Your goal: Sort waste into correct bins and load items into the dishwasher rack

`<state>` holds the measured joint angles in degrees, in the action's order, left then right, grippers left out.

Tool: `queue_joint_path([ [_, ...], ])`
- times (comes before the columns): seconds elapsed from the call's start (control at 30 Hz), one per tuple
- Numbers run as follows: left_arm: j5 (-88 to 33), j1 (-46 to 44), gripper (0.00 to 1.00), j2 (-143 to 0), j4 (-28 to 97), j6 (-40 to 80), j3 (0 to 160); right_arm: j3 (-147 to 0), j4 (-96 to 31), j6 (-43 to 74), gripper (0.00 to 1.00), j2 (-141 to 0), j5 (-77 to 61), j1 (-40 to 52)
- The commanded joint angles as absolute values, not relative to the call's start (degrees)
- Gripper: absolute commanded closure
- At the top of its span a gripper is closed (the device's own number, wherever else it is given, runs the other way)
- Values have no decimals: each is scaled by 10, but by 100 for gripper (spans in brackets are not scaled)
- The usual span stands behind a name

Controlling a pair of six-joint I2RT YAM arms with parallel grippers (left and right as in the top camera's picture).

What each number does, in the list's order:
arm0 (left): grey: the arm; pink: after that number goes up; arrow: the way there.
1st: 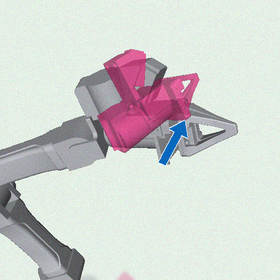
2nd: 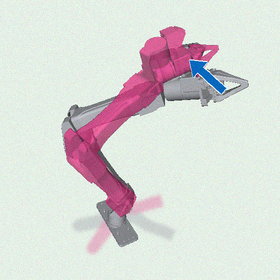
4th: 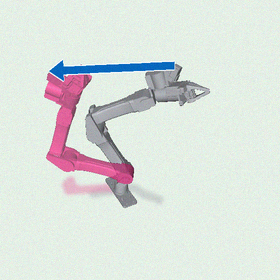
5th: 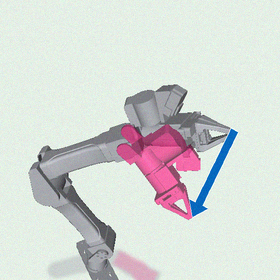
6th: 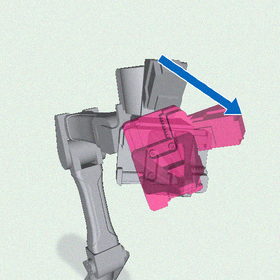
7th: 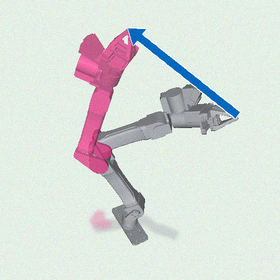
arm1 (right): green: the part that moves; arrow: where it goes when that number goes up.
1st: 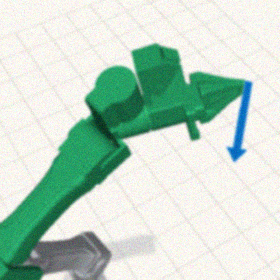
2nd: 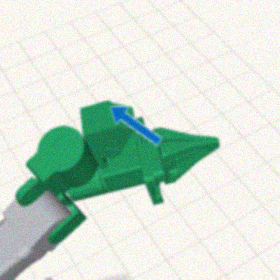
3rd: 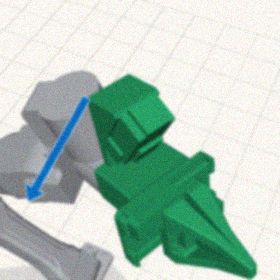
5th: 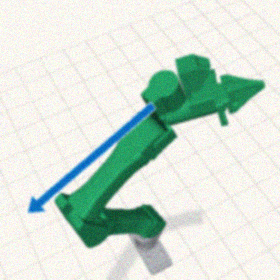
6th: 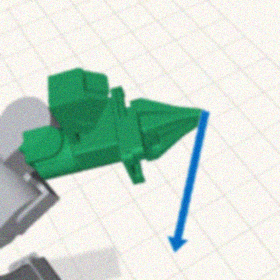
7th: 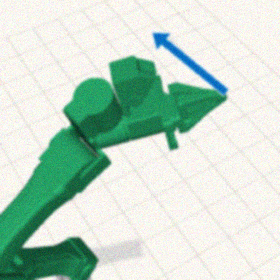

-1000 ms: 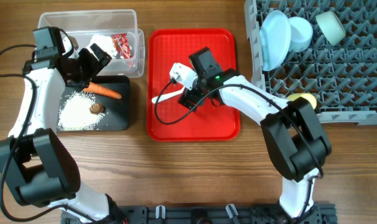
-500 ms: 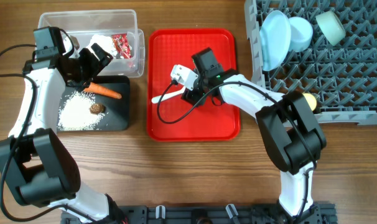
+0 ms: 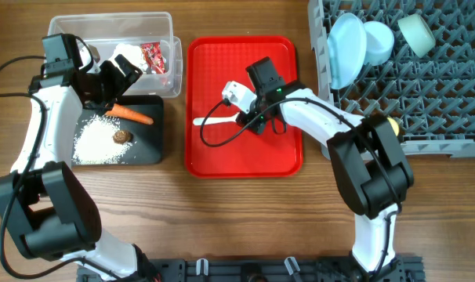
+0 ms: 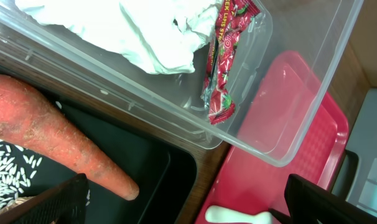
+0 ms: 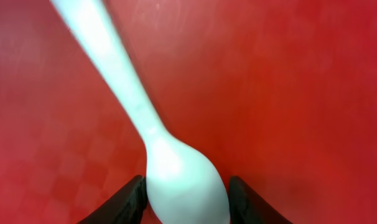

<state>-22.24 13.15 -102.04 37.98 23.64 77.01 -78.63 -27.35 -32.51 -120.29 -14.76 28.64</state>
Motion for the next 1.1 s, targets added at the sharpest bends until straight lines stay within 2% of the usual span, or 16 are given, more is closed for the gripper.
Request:
queue_joint_path([
  [0.0,-229,135,0,-1011,380,229,772,-761,-331,-294,65,-1235,-116,284],
  [0.13,-229,135,0,-1011,380,229,772,-761,-371,-271,76,-1235,-117,284],
  [0.33,-229,135,0,-1011,380,229,772,-761,-418,-254,83,-1223,-119,284],
  [1.07,-229,135,0,-1011,380,229,772,-761,-429,-203,85,-1052,-125,266],
])
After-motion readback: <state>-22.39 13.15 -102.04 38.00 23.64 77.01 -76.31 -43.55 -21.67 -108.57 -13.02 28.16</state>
